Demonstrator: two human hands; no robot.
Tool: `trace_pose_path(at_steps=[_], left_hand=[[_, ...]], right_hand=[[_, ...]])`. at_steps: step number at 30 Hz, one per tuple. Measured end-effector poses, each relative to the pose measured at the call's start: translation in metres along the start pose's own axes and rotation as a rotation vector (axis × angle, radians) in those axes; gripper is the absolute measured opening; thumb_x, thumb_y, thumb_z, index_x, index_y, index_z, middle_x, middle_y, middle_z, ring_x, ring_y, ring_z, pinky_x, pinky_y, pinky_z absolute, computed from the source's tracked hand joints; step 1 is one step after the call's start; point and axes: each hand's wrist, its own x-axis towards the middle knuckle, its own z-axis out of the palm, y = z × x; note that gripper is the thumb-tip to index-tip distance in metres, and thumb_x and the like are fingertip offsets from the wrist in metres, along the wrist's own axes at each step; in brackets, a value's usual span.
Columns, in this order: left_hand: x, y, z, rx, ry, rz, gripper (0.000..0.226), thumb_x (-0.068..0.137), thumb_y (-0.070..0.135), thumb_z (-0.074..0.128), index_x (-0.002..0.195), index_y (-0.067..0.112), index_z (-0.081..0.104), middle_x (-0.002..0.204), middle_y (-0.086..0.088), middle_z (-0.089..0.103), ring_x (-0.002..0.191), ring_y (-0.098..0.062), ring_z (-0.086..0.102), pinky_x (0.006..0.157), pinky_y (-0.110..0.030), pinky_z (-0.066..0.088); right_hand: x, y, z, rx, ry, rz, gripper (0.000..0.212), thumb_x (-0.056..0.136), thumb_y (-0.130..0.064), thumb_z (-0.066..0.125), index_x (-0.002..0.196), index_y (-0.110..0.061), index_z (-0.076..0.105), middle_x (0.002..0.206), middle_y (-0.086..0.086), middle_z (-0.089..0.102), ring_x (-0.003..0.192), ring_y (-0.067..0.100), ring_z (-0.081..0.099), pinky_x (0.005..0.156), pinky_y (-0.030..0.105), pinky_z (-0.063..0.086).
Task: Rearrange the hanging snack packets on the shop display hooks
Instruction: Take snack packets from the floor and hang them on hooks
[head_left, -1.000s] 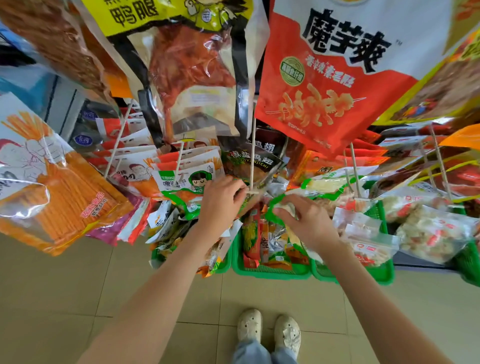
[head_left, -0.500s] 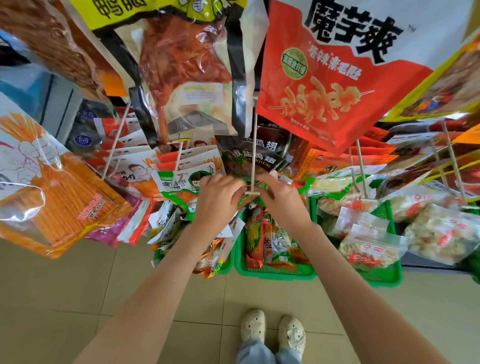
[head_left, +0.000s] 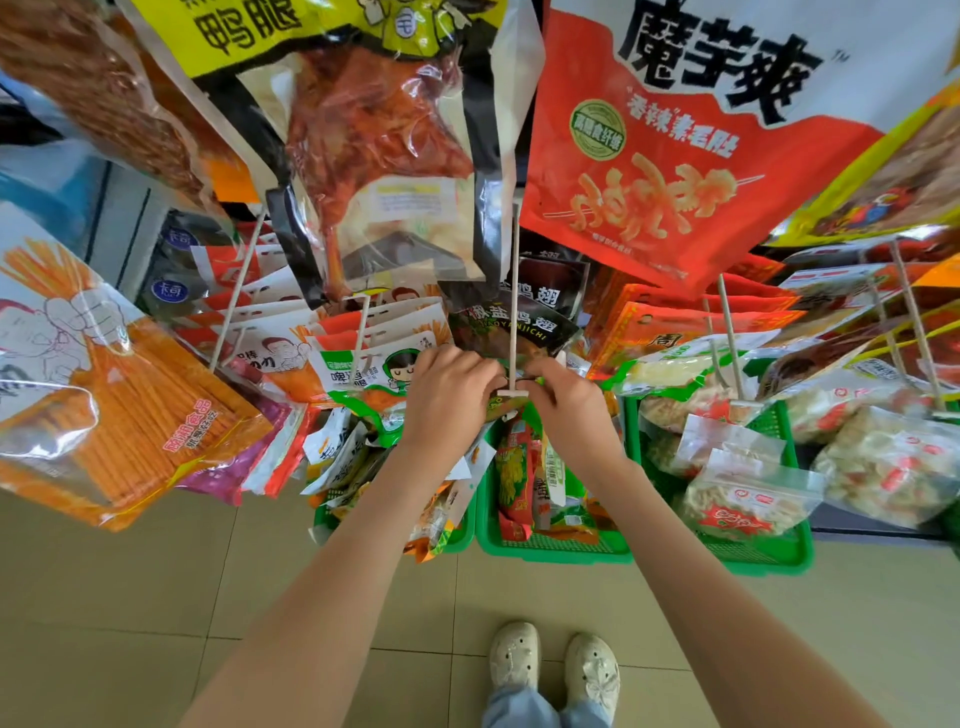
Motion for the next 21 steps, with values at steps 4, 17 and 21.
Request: trace_pose_path(at_steps=[4,17,21], left_hand=[[-0.002,-0.001,0.003,-0.005,0.018,0.001,0.010,0.079,0.014,0.059,0.072,0.015,0.066,0.064,0.002,0.062,0.069,-0.026,0.057,0.072,-0.031,0.028],[-0.001,-0.002,0.010,-0.049,0.127,-0.014,0.011,0.084,0.016,0.058,0.078,0.013,0.066,0.067,-0.001,0.060,0.069,-0.027,0.056,0.073,-0.031,0.029],[0.007,-0.001,0.011,-0.018,0.079,-0.070,0.029,0.089,0.025,0.043,0.077,0.015,0.067,0.065,0.000,0.061,0.069,-0.026,0.055,0.071,-0.032,0.028]], right_hand=[[0.001,0.001,0.002,0.037,0.044,-0.003,0.008,0.092,-0.009,0.054,0.092,-0.004,0.061,0.059,-0.011,0.043,0.049,0.000,0.046,0.047,0.015,0.032],[0.003,-0.001,0.004,0.029,0.089,0.003,0.013,0.093,-0.010,0.054,0.099,-0.002,0.061,0.057,-0.017,0.039,0.053,-0.005,0.048,0.047,0.014,0.035],[0.015,-0.002,0.008,0.024,0.109,0.041,0.011,0.093,-0.011,0.053,0.097,-0.002,0.059,0.054,-0.014,0.040,0.044,0.003,0.044,0.045,0.015,0.034]])
